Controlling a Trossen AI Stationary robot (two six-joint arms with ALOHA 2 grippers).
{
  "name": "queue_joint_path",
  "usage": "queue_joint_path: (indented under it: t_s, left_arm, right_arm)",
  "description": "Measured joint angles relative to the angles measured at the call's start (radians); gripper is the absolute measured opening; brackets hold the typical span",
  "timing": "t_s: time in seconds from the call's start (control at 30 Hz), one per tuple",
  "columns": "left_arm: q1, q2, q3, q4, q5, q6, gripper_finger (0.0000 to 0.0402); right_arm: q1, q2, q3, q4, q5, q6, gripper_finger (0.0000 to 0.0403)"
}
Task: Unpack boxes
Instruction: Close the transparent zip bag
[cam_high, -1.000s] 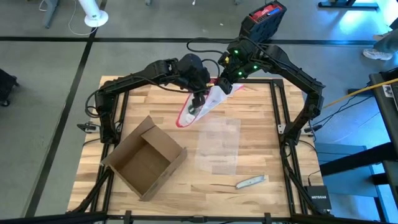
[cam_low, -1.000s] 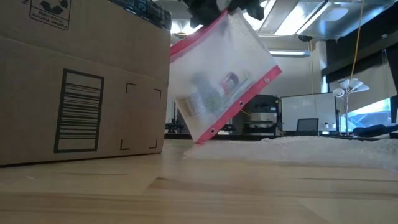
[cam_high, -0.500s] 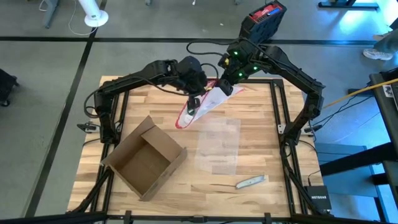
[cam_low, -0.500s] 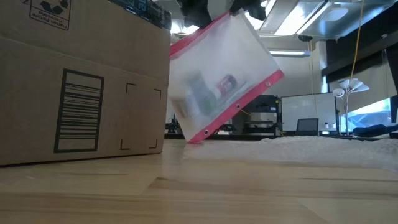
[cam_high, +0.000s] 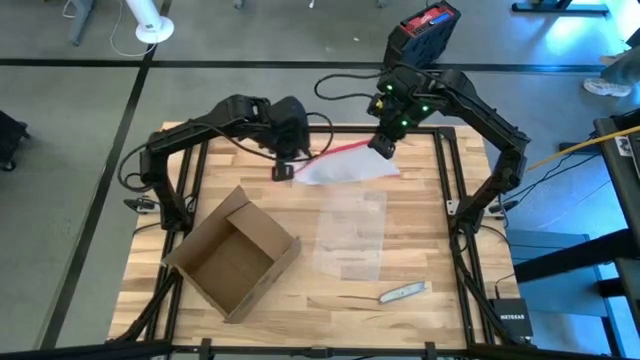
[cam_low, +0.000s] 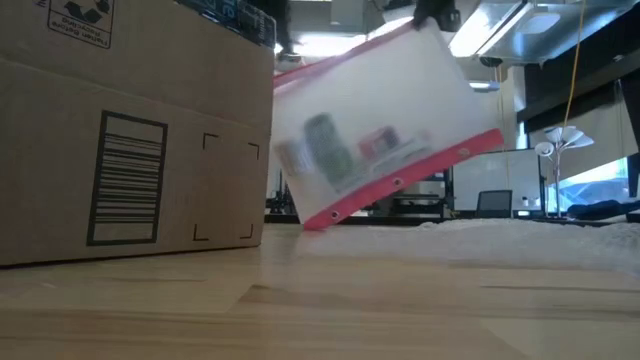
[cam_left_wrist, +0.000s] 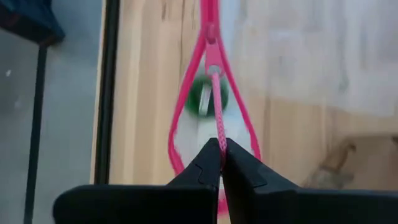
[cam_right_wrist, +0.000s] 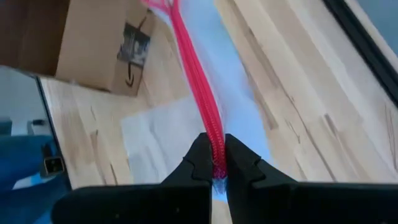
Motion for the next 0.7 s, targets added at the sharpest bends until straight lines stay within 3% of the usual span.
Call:
queue_joint_path:
  t_s: [0.2, 0.7]
  left_arm:
    - [0.017, -0.013, -0.001, -0.204, -0.041, 0.032, 0.0000]
    - [0.112, -0.047, -0.156, -0.200, -0.021, 0.063, 0.0000]
  right_arm:
    - [0.000, -0.018, 0.000, -0.046, 0.022, -0.004, 0.0011]
    - [0.000, -0.063, -0.001, -0.052, 0.025, 0.044, 0.0011]
